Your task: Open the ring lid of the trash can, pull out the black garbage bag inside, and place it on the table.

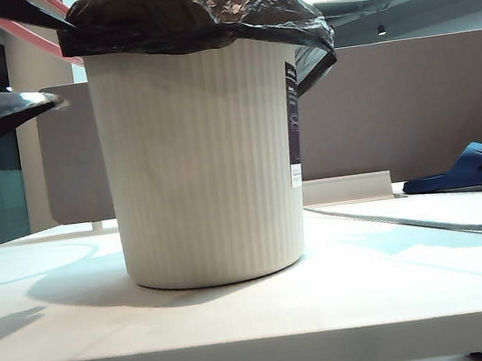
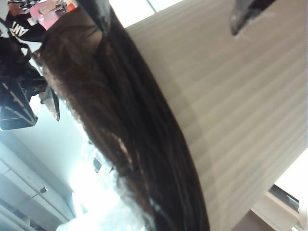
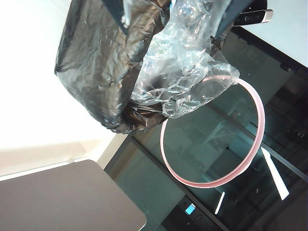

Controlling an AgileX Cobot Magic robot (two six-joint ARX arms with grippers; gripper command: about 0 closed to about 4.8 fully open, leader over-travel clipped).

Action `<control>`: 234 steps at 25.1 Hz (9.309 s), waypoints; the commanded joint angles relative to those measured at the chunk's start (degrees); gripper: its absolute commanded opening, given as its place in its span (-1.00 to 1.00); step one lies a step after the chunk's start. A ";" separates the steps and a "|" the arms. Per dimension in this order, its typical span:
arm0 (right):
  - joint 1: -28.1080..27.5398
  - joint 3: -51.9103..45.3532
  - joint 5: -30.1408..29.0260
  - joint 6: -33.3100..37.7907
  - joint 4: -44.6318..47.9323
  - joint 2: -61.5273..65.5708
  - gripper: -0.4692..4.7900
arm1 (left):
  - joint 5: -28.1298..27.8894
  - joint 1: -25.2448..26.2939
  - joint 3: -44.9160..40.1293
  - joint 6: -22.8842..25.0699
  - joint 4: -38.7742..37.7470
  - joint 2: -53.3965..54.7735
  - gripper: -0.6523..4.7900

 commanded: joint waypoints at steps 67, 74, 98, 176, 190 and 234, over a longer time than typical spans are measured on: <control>0.66 -1.25 2.16 -8.13 -22.38 2.67 0.53 | 6.71 -0.28 5.35 -12.92 21.73 20.26 -0.78; 3.65 -8.74 -1.97 5.14 -5.35 4.96 0.59 | 8.17 -0.26 5.38 -13.79 21.77 20.22 -0.78; 10.84 -16.83 4.90 21.97 19.54 4.96 0.02 | 8.98 -0.26 5.35 -13.77 21.77 20.22 -0.78; 10.08 -16.81 -0.52 28.79 34.71 1.97 -0.82 | 7.26 -0.28 5.38 -12.70 20.02 10.12 -0.78; 11.98 -15.43 -0.90 28.96 35.87 1.99 -0.82 | 6.82 -0.28 10.32 -12.22 19.91 10.14 -0.78; 13.03 -1.25 -1.36 28.35 27.61 2.82 -0.82 | 2.29 0.11 30.40 4.26 -20.13 -2.29 -0.72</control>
